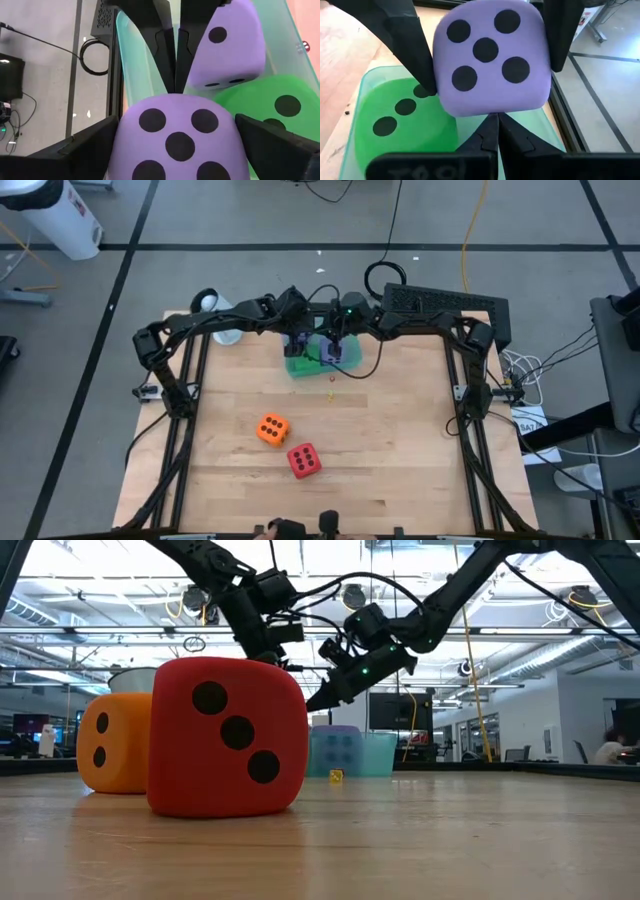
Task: Pick & Place Dice
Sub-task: Put the large purple dice into the blue bin, then put the large orange dice into the blue bin
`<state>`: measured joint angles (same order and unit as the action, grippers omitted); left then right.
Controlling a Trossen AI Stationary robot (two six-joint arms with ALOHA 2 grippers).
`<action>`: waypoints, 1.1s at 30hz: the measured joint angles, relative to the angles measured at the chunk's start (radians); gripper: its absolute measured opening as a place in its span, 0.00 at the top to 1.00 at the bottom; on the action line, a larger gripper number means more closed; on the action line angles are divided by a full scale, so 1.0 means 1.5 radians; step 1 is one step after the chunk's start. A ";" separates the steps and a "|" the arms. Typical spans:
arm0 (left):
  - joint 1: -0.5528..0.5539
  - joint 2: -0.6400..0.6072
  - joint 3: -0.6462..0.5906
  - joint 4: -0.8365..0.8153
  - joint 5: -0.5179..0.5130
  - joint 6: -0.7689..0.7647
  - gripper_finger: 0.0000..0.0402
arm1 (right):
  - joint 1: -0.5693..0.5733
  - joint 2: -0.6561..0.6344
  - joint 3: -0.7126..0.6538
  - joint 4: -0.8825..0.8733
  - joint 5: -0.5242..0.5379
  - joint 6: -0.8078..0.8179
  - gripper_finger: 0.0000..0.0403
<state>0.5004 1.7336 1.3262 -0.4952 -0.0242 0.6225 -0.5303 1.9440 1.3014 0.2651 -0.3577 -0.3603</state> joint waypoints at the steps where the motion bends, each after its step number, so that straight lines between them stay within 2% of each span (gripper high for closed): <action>1: 0.001 0.000 0.000 0.001 0.001 -0.002 0.01 | 0.002 -0.003 0.000 -0.005 0.007 0.000 1.00; 10: 0.015 0.000 0.001 -0.003 0.000 -0.017 0.01 | 0.072 -0.029 0.001 -0.018 0.239 -0.097 1.00; 20: 0.014 0.000 0.001 -0.004 0.021 -0.019 0.01 | 0.089 -0.037 0.002 0.021 0.248 -0.135 1.00; 33: 0.013 0.000 0.001 0.000 0.031 -0.010 0.01 | 0.077 -0.037 0.001 0.013 0.151 -0.135 1.00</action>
<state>0.5201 1.7340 1.3277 -0.4953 0.0223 0.6075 -0.4145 1.8885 1.3025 0.2852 -0.1309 -0.5625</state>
